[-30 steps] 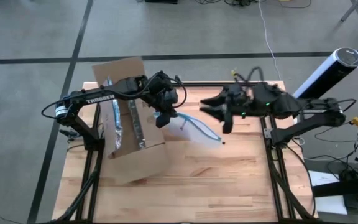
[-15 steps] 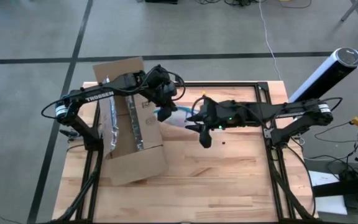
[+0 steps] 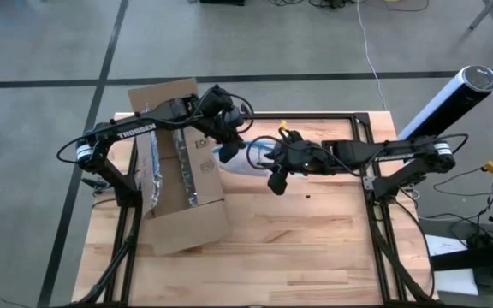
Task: Unpack boxes
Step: Close the blue transparent zip bag
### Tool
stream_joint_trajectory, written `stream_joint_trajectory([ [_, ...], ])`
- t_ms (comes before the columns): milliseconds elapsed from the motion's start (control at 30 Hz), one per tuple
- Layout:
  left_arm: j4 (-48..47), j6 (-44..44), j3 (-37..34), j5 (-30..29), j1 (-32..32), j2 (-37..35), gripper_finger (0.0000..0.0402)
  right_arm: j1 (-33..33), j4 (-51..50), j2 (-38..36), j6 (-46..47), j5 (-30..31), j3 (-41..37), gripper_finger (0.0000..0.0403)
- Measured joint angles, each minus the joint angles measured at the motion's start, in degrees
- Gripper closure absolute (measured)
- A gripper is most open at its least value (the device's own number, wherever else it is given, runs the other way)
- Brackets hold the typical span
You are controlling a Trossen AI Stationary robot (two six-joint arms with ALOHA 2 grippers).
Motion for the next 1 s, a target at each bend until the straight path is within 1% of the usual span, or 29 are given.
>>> stream_joint_trajectory([
  [200, 0.10, -0.59, 2.79, 0.47, -0.08, 0.00, 0.0402, -2.22, -0.08, 1.96, 4.44, 0.59, -0.02, 0.0304],
  [433, 0.18, -1.07, 5.30, 1.47, -0.86, 0.00, 0.0401, -5.02, 1.08, 4.05, 6.13, 1.15, -0.02, 0.0274],
  [533, 0.36, -1.09, 5.30, 2.99, -1.47, 0.00, 0.0402, -5.83, 2.88, 4.60, 6.13, 2.18, -0.01, 0.0262],
  [667, 0.66, -1.44, 5.30, 3.71, -2.74, 0.00, 0.0402, -6.53, 4.87, 4.84, 6.56, 3.80, -0.02, 0.0260],
  [733, 0.64, -1.48, 5.30, 3.79, -3.24, 0.00, 0.0402, -6.66, 4.92, 4.84, 6.50, 4.65, -0.02, 0.0272],
  [800, 0.60, -1.49, 5.30, 3.88, -3.57, 0.00, 0.0402, -6.73, 4.89, 4.83, 5.99, 4.98, -0.02, 0.0295],
  [933, -0.33, -1.36, 5.30, 4.32, -3.69, 0.00, 0.0402, -6.75, 4.49, 4.53, 5.25, 4.03, -0.02, 0.0371],
  [1000, -1.50, -0.62, 5.30, 4.50, -3.72, 0.00, 0.0402, -6.78, 4.30, 4.25, 4.52, 3.10, -0.02, 0.0394],
])
